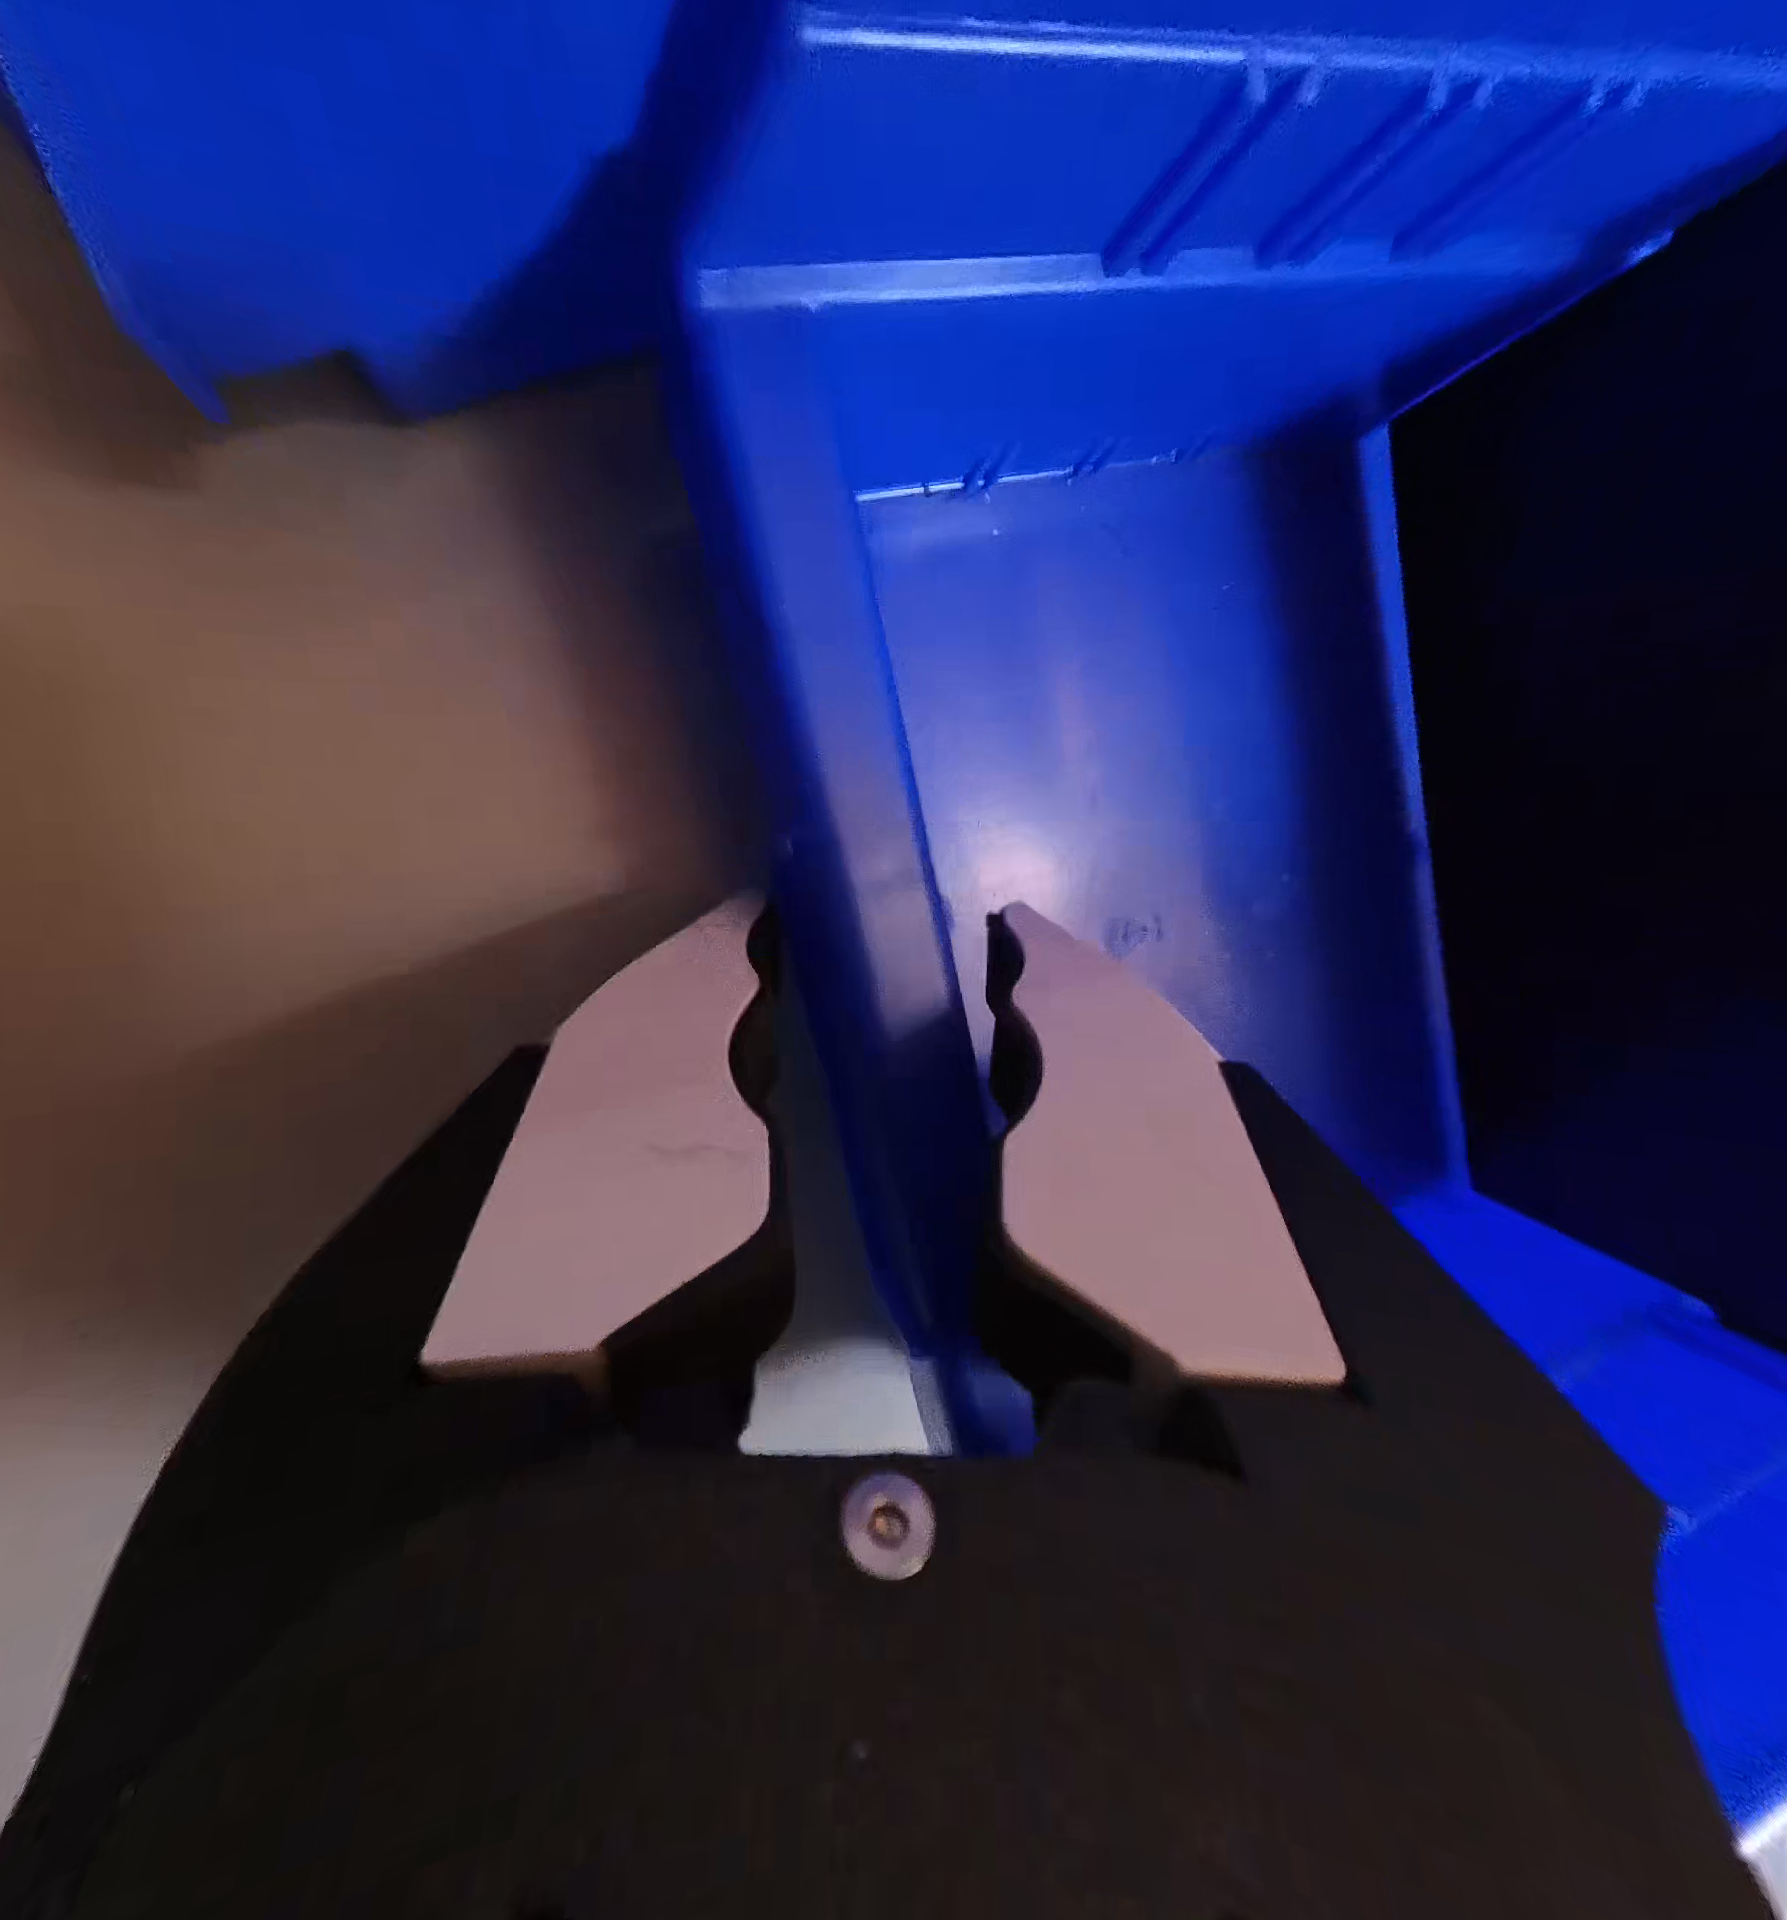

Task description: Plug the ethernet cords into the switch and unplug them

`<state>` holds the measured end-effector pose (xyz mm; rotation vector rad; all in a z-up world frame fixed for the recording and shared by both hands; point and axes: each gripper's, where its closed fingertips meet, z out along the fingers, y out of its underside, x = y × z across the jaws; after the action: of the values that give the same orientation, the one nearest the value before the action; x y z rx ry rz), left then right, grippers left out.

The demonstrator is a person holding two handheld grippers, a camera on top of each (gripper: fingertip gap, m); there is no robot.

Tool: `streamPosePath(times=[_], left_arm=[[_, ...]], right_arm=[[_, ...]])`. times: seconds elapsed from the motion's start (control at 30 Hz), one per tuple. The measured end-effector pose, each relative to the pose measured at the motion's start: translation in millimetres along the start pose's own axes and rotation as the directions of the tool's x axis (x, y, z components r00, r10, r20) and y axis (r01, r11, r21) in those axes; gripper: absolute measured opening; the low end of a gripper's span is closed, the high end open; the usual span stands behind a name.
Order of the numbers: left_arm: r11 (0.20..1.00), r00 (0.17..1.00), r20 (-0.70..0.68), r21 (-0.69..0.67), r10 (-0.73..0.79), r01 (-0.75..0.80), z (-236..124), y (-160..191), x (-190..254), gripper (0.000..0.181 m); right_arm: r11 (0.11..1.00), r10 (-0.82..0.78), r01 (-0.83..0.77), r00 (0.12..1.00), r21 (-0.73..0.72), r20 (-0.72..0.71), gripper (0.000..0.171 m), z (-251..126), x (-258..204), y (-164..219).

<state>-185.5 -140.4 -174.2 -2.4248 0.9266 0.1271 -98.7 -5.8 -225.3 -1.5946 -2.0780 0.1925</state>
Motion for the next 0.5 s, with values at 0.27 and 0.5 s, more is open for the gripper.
streamPosePath(times=[0.27, 0.5], left_arm=[[0.983, 0.997, -0.080, -0.183, -0.002, -0.013, 49, 17, -8, 0.032], [0.990, 0.996, -0.033, -0.119, -0.077, 0.072, 59, 6, -22, 0.026]], right_arm=[[0.995, 0.084, -0.086, 0.996, -0.057, -0.040, 0.032, -40, -17, 73], [0.980, 0.113, -0.133, 0.984, -0.147, -0.139, 0.031, -91, -10, 179]])
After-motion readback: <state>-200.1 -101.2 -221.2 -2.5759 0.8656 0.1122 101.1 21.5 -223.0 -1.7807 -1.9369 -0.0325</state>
